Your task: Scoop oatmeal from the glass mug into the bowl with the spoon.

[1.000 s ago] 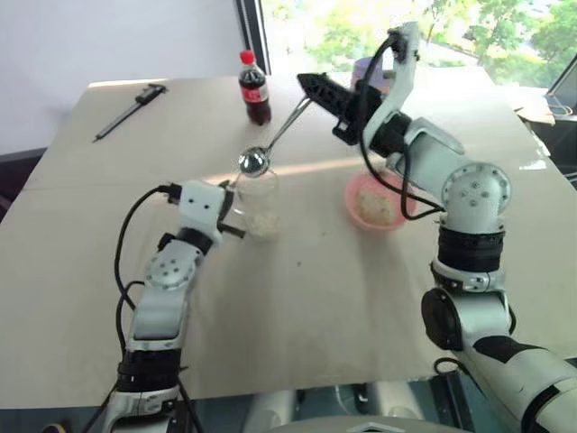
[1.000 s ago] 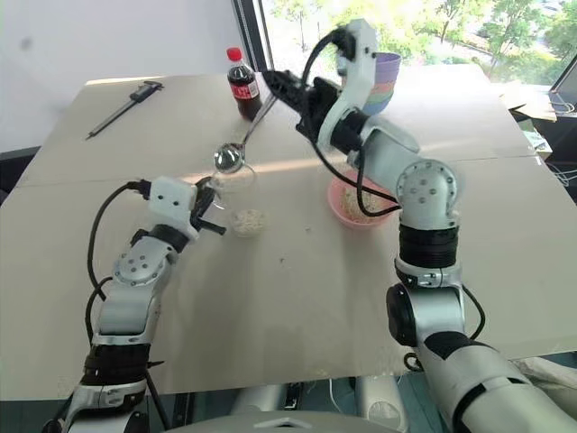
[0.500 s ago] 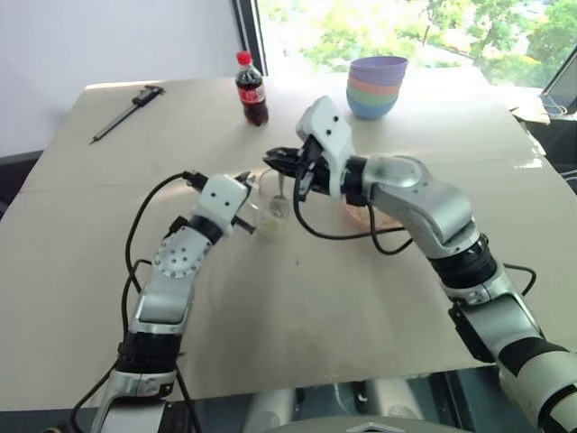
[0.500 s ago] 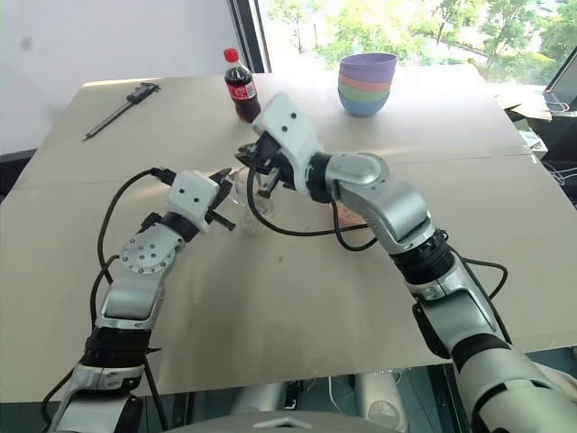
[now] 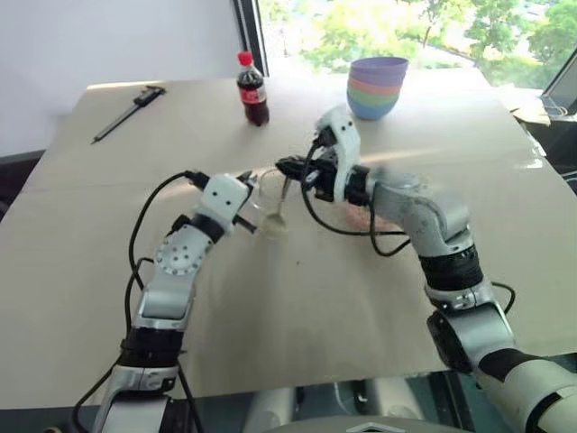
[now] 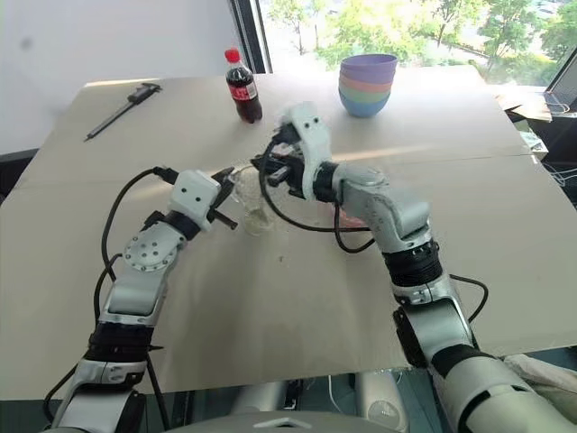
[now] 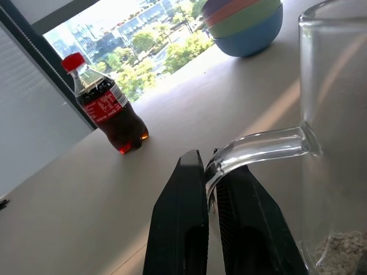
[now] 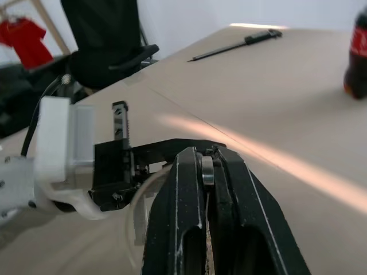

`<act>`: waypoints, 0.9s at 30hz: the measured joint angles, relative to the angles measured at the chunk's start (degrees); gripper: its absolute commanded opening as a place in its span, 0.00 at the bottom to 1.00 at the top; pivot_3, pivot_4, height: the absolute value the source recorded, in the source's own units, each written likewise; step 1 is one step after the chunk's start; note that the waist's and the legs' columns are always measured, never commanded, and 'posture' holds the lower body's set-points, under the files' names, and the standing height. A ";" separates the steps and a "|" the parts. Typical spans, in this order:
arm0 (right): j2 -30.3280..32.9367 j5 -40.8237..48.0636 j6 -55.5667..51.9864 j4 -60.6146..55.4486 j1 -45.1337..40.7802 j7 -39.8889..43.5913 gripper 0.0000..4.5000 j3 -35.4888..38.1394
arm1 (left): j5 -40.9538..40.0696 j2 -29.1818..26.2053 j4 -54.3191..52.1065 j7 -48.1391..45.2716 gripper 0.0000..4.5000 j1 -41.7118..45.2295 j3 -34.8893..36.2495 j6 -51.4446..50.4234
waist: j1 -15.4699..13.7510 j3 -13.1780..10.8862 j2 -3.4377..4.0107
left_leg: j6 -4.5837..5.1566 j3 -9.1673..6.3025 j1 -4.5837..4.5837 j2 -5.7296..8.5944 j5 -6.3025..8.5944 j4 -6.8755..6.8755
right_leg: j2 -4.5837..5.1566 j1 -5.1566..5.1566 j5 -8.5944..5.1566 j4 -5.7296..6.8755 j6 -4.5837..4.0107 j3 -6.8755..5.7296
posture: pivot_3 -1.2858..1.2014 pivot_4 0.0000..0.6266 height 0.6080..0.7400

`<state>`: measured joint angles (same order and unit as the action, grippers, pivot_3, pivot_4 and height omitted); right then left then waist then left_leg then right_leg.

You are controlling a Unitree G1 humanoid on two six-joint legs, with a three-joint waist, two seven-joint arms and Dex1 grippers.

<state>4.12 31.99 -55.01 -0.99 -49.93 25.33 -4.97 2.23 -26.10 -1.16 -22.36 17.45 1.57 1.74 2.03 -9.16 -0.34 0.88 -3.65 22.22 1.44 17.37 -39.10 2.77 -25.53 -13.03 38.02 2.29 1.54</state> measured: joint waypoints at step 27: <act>1.53 7.00 -7.96 -0.17 -6.70 -5.24 0.00 11.52 | -0.40 3.64 4.59 0.34 0.01 1.92 0.20 2.96 | -0.09 0.00 0.00 | 0.01 -0.04 0.07 0.06 0.00 -0.09 | 0.04 0.00 0.01 0.04 0.01 -0.06 | 0.52 0.24 1.00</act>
<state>5.65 39.00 -62.96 -1.16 -56.63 20.09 6.55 1.83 -22.46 3.44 -22.03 19.37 1.77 4.70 1.93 -9.16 -0.34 0.88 -3.69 22.29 1.50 17.37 -39.19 2.81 -25.54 -13.02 38.05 2.30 1.48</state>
